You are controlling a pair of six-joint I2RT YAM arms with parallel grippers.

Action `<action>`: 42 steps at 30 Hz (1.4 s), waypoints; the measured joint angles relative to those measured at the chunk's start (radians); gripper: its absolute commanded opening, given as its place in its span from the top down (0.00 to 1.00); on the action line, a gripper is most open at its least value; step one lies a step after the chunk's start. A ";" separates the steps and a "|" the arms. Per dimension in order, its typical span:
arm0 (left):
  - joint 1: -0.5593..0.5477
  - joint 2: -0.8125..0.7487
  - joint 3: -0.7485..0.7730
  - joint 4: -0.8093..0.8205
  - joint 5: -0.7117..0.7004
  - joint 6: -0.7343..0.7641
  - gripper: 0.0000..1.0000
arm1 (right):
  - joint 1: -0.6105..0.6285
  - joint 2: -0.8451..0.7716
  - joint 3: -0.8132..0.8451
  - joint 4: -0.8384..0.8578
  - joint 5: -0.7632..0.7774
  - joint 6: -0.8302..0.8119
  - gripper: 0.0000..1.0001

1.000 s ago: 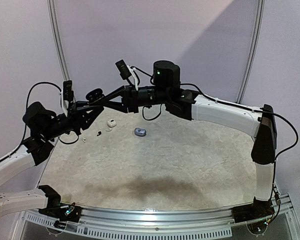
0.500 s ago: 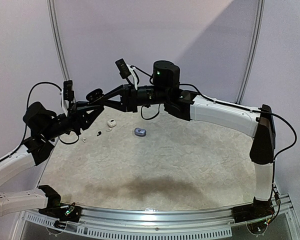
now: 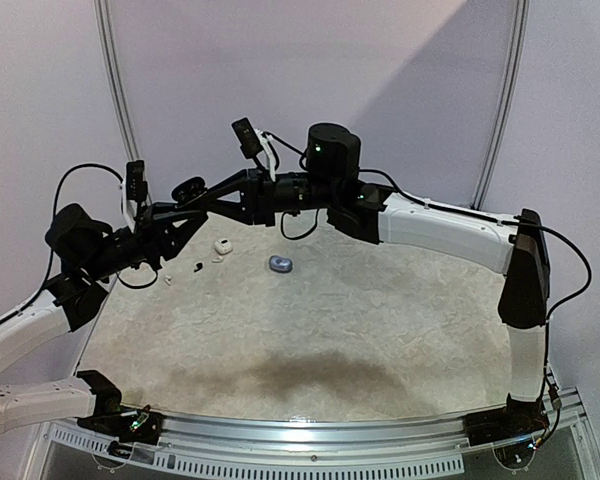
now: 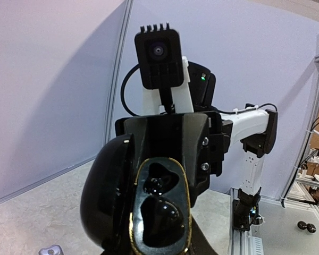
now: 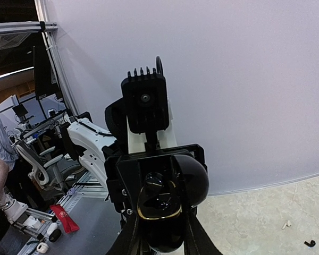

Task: Insert the wireless bluetooth earbuds into the charging case

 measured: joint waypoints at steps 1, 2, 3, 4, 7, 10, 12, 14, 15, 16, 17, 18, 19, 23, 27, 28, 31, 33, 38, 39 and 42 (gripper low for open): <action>0.000 -0.001 0.000 -0.003 -0.002 0.002 0.81 | 0.000 0.000 -0.009 0.015 0.002 -0.001 1.00; -0.001 -0.002 0.000 -0.011 -0.005 0.008 0.73 | 0.000 -0.002 -0.020 0.029 0.007 -0.002 1.00; -0.001 -0.003 0.000 -0.023 -0.010 0.014 0.66 | 0.000 -0.004 -0.034 0.041 0.012 -0.005 1.00; -0.002 -0.003 0.000 -0.035 -0.014 0.020 0.61 | 0.000 -0.009 -0.048 0.050 0.019 -0.010 1.00; -0.010 -0.004 -0.001 -0.061 -0.031 0.057 0.54 | 0.004 -0.013 -0.068 0.051 0.054 -0.016 1.00; -0.014 -0.004 -0.001 -0.075 -0.038 0.084 0.50 | 0.008 -0.016 -0.078 0.051 0.074 -0.021 1.00; -0.016 -0.005 -0.001 -0.079 -0.038 0.096 0.44 | 0.008 -0.021 -0.090 0.051 0.088 -0.021 1.00; -0.016 -0.006 -0.001 -0.087 -0.038 0.105 0.34 | 0.008 -0.024 -0.099 0.052 0.100 -0.021 1.00; -0.018 -0.007 -0.001 -0.090 -0.038 0.111 0.29 | 0.008 -0.025 -0.103 0.054 0.107 -0.021 1.00; -0.019 -0.008 -0.001 -0.095 -0.038 0.114 0.24 | 0.007 -0.026 -0.110 0.058 0.115 -0.020 1.00; -0.019 -0.009 -0.001 -0.102 -0.040 0.119 0.21 | 0.006 -0.028 -0.117 0.063 0.122 -0.020 1.00; -0.020 -0.010 -0.001 -0.112 -0.042 0.123 0.18 | 0.005 -0.031 -0.127 0.069 0.133 -0.018 1.00; -0.021 -0.013 -0.001 -0.122 -0.046 0.132 0.16 | 0.003 -0.035 -0.138 0.074 0.141 -0.015 1.00; -0.021 -0.024 -0.001 -0.196 -0.069 0.153 0.12 | -0.008 -0.057 -0.187 0.106 0.177 -0.005 1.00; -0.021 -0.027 0.001 -0.292 -0.108 0.180 0.09 | -0.037 -0.099 -0.246 0.142 0.237 0.006 1.00; -0.021 -0.026 0.003 -0.325 -0.119 0.190 0.09 | -0.048 -0.114 -0.264 0.156 0.256 0.007 1.00; -0.017 -0.005 0.037 -0.447 -0.154 0.233 0.03 | -0.084 -0.158 -0.316 0.178 0.317 0.008 1.00; -0.010 0.035 0.098 -0.566 -0.184 0.275 0.01 | -0.110 -0.187 -0.351 0.188 0.350 0.002 1.00; 0.052 0.246 0.368 -0.946 -0.272 0.424 0.01 | -0.169 -0.233 -0.419 0.195 0.391 -0.025 1.00; 0.074 0.314 0.445 -1.030 -0.296 0.471 0.01 | -0.180 -0.240 -0.430 0.193 0.394 -0.033 1.00; 0.141 0.528 0.671 -1.247 -0.379 0.596 0.01 | -0.203 -0.250 -0.440 0.180 0.403 -0.070 1.00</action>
